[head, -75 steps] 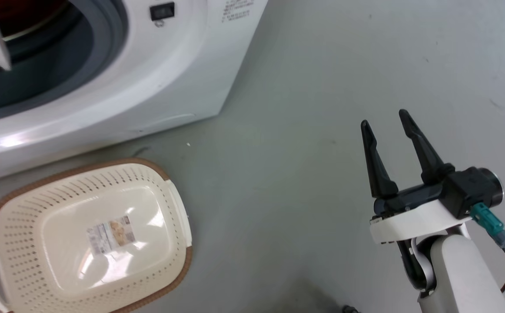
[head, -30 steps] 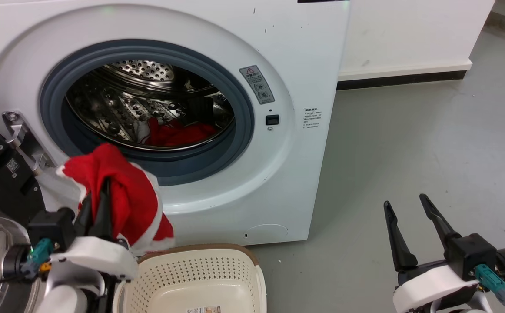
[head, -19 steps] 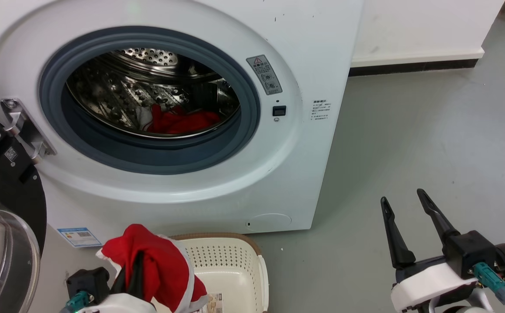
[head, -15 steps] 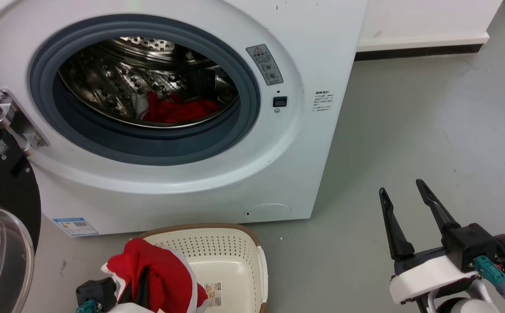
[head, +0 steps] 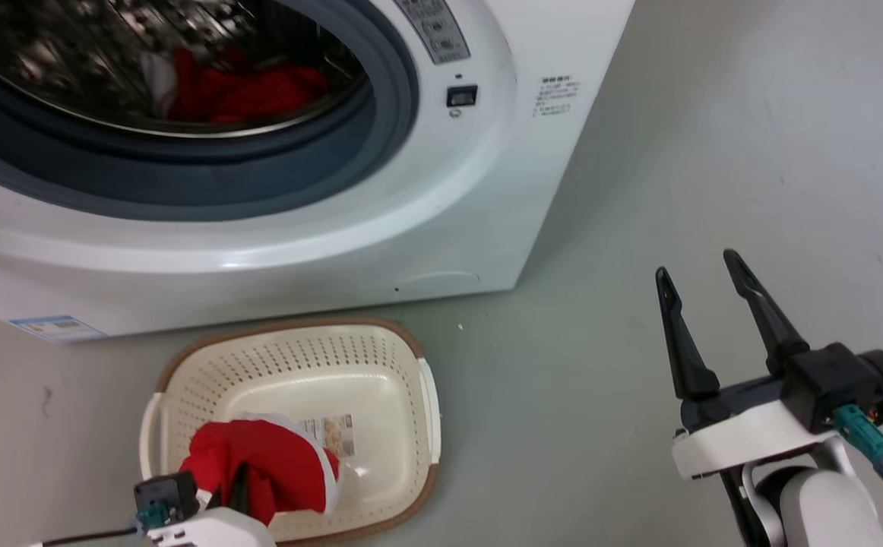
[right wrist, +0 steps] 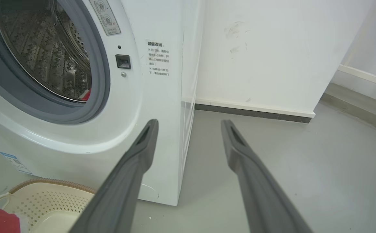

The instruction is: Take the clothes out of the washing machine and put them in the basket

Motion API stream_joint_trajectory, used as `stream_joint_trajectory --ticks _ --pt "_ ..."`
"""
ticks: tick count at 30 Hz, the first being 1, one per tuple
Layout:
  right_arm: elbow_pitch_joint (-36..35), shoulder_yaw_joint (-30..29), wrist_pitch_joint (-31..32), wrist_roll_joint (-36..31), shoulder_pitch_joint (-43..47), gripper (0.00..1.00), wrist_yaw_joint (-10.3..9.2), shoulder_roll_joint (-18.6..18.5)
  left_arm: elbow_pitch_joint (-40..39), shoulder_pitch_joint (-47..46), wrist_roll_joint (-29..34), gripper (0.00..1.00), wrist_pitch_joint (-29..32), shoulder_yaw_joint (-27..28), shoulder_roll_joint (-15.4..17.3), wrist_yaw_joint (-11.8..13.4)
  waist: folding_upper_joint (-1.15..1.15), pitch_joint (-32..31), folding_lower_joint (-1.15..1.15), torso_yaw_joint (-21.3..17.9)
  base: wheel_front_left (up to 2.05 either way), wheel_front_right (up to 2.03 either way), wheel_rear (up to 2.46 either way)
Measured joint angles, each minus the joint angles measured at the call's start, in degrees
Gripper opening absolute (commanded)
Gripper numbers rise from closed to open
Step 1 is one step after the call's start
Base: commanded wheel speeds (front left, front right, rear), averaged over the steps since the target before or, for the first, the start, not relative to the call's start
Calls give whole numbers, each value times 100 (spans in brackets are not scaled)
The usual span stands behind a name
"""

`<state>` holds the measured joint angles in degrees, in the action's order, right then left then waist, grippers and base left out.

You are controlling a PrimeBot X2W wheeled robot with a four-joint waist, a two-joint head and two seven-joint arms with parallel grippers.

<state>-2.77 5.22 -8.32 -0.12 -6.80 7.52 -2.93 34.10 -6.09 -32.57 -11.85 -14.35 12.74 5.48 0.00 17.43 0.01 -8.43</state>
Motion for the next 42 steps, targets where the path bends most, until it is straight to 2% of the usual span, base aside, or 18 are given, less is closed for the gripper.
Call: stream_joint_trajectory --ticks 17,18,29,30,31,32,42 --pt "153 51 -263 108 -681 100 0 0 2509 -1688 103 0 -304 220 98 -347 0 1460 1 -460 0 0 0" --pt "168 71 -324 119 -762 100 0 0 2727 -1931 107 0 -307 256 88 -397 0 1697 0 -515 0 0 0" --pt "355 155 -477 218 -989 100 0 0 3262 -2237 102 0 -322 493 105 -474 0 2241 0 -689 0 0 0" --pt "389 152 -483 220 -995 100 0 0 3262 -2248 113 14 -322 504 104 -472 0 2235 0 -689 0 0 0" --pt "430 148 -495 220 -1007 100 0 1 3276 -2251 114 67 -322 516 102 -474 0 2210 0 -685 0 0 0" --pt "463 143 -502 219 -1016 100 0 0 3290 -2251 132 100 -322 516 98 -475 0 2172 0 -677 0 0 0" --pt "677 75 -512 145 -821 100 0 1 2577 -1852 407 100 -322 805 -56 -488 0 1266 0 -500 0 0 0"
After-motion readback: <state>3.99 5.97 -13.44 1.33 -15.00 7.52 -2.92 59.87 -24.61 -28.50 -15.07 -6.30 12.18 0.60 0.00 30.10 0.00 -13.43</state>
